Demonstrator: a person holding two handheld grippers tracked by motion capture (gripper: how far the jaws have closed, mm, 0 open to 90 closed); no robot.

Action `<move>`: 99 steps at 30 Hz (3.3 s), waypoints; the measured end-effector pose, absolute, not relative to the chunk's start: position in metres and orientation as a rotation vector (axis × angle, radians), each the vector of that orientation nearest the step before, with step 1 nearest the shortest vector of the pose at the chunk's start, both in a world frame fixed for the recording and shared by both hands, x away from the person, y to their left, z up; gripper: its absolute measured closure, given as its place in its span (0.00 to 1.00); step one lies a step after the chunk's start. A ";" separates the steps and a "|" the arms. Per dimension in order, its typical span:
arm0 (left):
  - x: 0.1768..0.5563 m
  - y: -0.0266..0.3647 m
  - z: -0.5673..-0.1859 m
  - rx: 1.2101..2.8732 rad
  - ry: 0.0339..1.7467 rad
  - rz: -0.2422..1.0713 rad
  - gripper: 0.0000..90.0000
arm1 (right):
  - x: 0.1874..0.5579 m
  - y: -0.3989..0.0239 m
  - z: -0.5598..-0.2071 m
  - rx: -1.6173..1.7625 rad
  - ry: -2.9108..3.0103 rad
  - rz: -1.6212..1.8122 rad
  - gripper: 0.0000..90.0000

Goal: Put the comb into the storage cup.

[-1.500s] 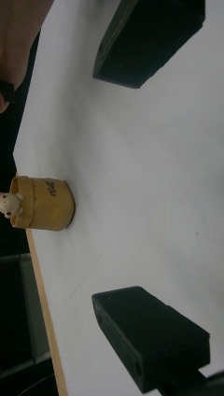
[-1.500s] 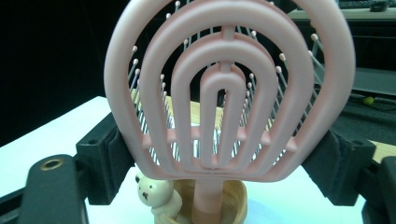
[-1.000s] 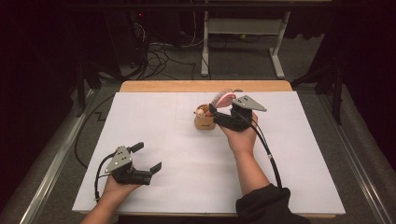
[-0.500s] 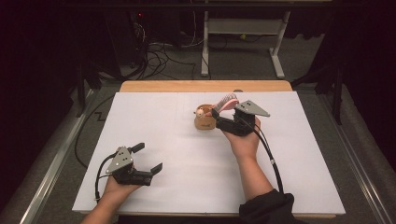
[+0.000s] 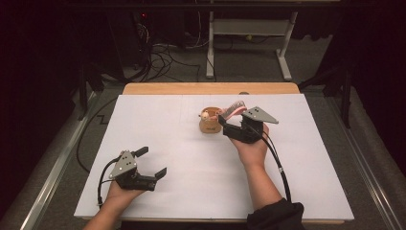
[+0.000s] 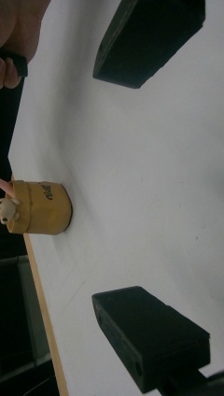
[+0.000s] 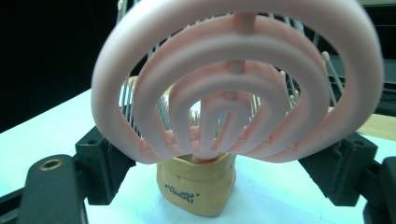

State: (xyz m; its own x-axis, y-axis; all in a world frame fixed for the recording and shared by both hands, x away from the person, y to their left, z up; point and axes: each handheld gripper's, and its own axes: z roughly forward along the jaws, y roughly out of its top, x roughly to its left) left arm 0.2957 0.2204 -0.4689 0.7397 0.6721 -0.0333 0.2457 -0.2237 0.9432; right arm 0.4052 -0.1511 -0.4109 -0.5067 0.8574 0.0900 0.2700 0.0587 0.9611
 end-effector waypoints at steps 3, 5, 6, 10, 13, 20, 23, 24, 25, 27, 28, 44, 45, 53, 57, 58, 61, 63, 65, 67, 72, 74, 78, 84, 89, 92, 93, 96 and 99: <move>0.296 0.220 -0.469 1.798 0.718 0.465 0.00 | 0.404 -0.152 -0.412 1.122 1.821 1.466 0.21; 0.295 0.220 -0.469 1.798 0.717 0.466 0.00 | 0.403 -0.152 -0.413 1.125 1.825 1.462 0.21; 0.295 0.220 -0.469 1.798 0.718 0.466 0.00 | 0.402 -0.153 -0.414 1.123 1.825 1.460 0.21; 0.295 0.220 -0.469 1.798 0.718 0.467 0.00 | 0.402 -0.152 -0.414 1.122 1.825 1.458 0.21; 0.295 0.220 -0.469 1.797 0.718 0.468 0.00 | 0.401 -0.152 -0.414 1.122 1.825 1.458 0.21; 0.295 0.220 -0.469 1.798 0.718 0.469 0.00 | 0.401 -0.152 -0.414 1.123 1.828 1.455 0.21; 0.295 0.220 -0.469 1.798 0.717 0.469 0.00 | 0.402 -0.152 -0.414 1.120 1.832 1.453 0.21; 0.295 0.221 -0.469 1.798 0.718 0.467 0.00 | 0.402 -0.152 -0.414 1.118 1.836 1.450 0.21; 0.295 0.221 -0.469 1.796 0.719 0.470 0.00 | 0.402 -0.152 -0.413 1.115 1.838 1.447 0.21; 0.295 0.221 -0.468 1.795 0.719 0.472 0.00 | 0.402 -0.153 -0.413 1.114 1.840 1.442 0.20; 0.295 0.221 -0.468 1.793 0.720 0.472 0.00 | 0.401 -0.153 -0.413 1.116 1.841 1.437 0.20; 0.296 0.221 -0.469 1.794 0.719 0.472 0.00 | 0.403 -0.155 -0.413 1.124 1.850 1.417 0.09; 0.296 0.221 -0.469 1.794 0.719 0.472 0.00 | 0.404 -0.154 -0.414 1.126 1.855 1.415 0.07; 0.296 0.221 -0.469 1.795 0.721 0.476 0.00 | 0.404 -0.154 -0.415 1.129 1.857 1.397 0.00; 0.296 0.221 -0.469 1.795 0.722 0.477 0.00 | 0.404 -0.155 -0.415 1.124 1.861 1.395 0.00; 0.296 0.221 -0.469 1.795 0.722 0.478 0.00 | 0.404 -0.155 -0.415 1.124 1.861 1.394 0.00; 0.297 0.221 -0.469 1.796 0.723 0.474 0.00 | 0.403 -0.154 -0.414 1.115 1.858 1.393 0.00; 0.297 0.222 -0.469 1.798 0.724 0.469 0.00 | 0.402 -0.154 -0.413 1.107 1.859 1.392 0.00; 0.297 0.222 -0.469 1.794 0.726 0.468 0.00 | 0.402 -0.154 -0.412 1.103 1.862 1.385 0.00; 0.297 0.222 -0.469 1.790 0.728 0.469 0.00 | 0.401 -0.155 -0.410 1.099 1.866 1.380 0.00; 0.298 0.224 -0.468 1.777 0.737 0.462 0.00 | 0.396 -0.158 -0.406 1.094 1.875 1.382 0.00; 0.298 0.225 -0.468 1.772 0.741 0.457 0.00 | 0.393 -0.158 -0.404 1.087 1.880 1.384 0.00; 0.299 0.226 -0.468 1.769 0.746 0.456 0.00 | 0.387 -0.160 -0.402 1.076 1.878 1.391 0.00; 0.300 0.227 -0.468 1.767 0.753 0.453 0.00 | 0.380 -0.166 -0.411 1.081 1.898 1.371 0.00; 0.301 0.228 -0.468 1.769 0.759 0.445 0.00 | 0.375 -0.171 -0.425 1.095 1.931 1.337 0.00; 0.301 0.228 -0.469 1.768 0.763 0.441 0.00 | 0.371 -0.176 -0.436 1.111 1.954 1.308 0.00; 0.301 0.228 -0.468 1.766 0.764 0.440 0.00 | 0.369 -0.177 -0.439 1.115 1.961 1.297 0.00; 0.301 0.229 -0.468 1.762 0.764 0.441 0.00 | 0.364 -0.183 -0.447 1.127 1.974 1.280 0.00; 0.301 0.229 -0.468 1.760 0.764 0.442 0.00 | 0.357 -0.188 -0.452 1.128 1.972 1.280 0.00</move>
